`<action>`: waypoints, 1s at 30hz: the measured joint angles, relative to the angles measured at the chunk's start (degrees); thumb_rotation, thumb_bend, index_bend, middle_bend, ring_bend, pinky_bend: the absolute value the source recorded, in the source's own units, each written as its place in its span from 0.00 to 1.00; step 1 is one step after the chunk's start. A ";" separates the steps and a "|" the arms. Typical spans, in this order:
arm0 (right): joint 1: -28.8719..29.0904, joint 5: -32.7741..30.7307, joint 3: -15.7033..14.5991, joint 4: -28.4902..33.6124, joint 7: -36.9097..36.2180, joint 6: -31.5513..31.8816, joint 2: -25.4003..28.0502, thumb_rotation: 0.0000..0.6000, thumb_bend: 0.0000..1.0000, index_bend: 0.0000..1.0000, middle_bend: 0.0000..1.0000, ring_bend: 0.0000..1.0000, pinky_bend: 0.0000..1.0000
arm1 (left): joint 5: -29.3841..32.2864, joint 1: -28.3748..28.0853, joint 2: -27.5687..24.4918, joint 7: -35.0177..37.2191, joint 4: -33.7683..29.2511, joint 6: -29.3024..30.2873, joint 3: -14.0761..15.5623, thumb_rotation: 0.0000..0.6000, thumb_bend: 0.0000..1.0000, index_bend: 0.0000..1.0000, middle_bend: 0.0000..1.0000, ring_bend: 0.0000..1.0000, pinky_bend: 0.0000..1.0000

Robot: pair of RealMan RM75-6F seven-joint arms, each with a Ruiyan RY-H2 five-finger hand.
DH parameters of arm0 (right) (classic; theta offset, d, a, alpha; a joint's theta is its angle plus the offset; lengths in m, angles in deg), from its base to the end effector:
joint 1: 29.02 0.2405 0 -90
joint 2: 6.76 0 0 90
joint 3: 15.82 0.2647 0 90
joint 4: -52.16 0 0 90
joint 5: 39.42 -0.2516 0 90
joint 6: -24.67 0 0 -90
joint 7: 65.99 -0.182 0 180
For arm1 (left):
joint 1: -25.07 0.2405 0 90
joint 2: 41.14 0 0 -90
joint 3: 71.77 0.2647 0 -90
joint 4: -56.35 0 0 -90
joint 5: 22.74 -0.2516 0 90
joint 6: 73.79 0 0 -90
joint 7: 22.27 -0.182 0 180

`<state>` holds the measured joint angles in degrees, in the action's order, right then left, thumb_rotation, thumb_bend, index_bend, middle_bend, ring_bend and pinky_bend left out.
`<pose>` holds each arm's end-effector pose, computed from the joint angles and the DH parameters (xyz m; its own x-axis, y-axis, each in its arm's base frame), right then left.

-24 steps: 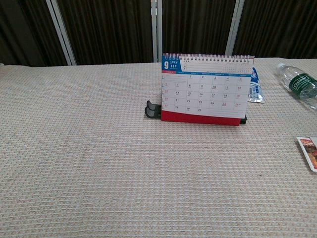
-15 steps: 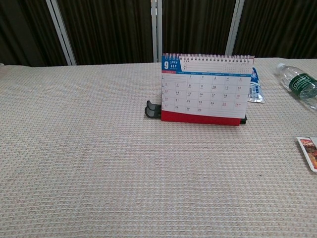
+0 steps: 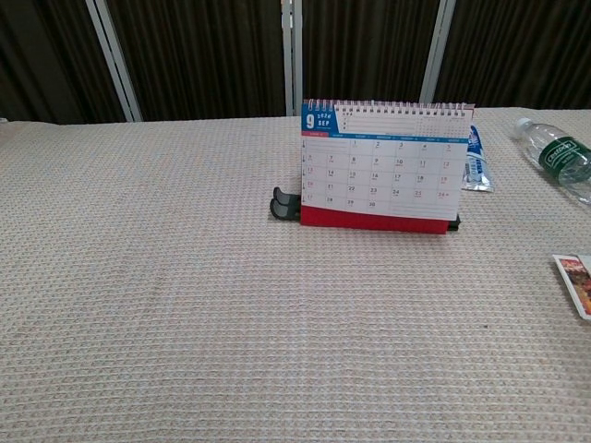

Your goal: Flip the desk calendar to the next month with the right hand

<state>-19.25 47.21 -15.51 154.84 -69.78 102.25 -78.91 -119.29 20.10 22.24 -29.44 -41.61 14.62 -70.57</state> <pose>-0.2537 -0.2253 0.0339 0.0446 -0.2006 0.9787 -0.9948 -0.0989 0.0250 -0.2844 0.2008 0.1060 0.4389 -0.0040 0.8985 0.8812 -0.1934 -0.4313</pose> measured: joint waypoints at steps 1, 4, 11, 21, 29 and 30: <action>0.68 -1.70 0.56 1.14 -1.68 -1.74 -0.25 1.00 0.48 0.00 0.83 0.75 0.73 | -0.09 0.02 -0.06 0.13 -0.01 0.08 0.03 1.00 0.11 0.00 0.00 0.00 0.00; 3.55 -9.47 3.33 4.05 -8.27 -8.42 -1.74 1.00 0.51 0.00 0.84 0.75 0.73 | -0.59 0.13 -0.32 0.62 -0.18 0.62 0.11 1.00 0.11 0.00 0.00 0.00 0.00; 9.60 -24.84 8.91 4.88 -14.64 -20.26 -6.29 1.00 0.51 0.00 0.79 0.72 0.70 | -1.39 0.18 -0.68 1.38 -0.45 1.01 0.31 1.00 0.11 0.00 0.00 0.00 0.00; 13.06 -32.52 12.34 -1.92 -18.10 -25.20 -13.17 1.00 0.50 0.00 0.78 0.71 0.69 | -1.27 -0.13 -0.92 2.20 -0.50 0.71 0.12 1.00 0.11 0.00 0.00 0.00 0.00; 13.55 -33.75 13.21 -4.63 -18.49 -25.84 -15.02 1.00 0.50 0.00 0.78 0.71 0.68 | -1.03 -0.33 -1.02 2.54 -0.42 0.44 -0.01 1.00 0.11 0.00 0.00 0.00 0.00; 13.60 -33.93 13.34 -4.95 -18.62 -26.07 -15.18 1.00 0.50 0.00 0.78 0.71 0.68 | -0.97 -0.39 -1.02 2.58 -0.41 0.33 -0.04 1.00 0.11 0.00 0.00 0.00 0.00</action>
<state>-5.65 13.28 -2.17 149.90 -88.40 76.19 -94.09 -120.26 19.70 21.21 -26.85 -42.02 14.95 -70.61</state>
